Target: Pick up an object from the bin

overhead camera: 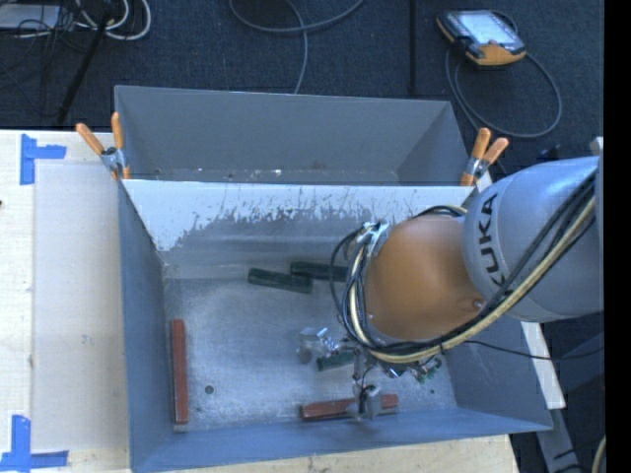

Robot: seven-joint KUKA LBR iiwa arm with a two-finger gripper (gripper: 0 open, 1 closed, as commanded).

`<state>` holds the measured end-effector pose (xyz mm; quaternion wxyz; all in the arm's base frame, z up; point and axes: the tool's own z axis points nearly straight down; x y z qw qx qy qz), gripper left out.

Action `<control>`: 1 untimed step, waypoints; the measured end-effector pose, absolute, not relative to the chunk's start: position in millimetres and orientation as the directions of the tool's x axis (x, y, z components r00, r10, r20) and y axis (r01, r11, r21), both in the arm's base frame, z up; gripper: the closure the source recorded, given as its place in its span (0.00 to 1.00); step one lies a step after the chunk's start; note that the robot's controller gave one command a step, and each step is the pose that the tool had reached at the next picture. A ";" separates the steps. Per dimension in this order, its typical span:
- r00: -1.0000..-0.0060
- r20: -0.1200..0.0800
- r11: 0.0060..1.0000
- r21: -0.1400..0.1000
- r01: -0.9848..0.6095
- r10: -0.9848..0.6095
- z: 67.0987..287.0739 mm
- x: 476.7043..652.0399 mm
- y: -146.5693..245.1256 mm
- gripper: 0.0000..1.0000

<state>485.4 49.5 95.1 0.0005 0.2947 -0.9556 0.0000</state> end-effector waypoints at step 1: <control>-0.805 -0.013 0.806 -0.005 -0.593 -0.593 76.4 475.8 46.9 0.00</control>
Offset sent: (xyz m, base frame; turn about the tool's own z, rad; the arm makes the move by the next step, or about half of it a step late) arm -0.0155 0.0172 -0.0251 0.0046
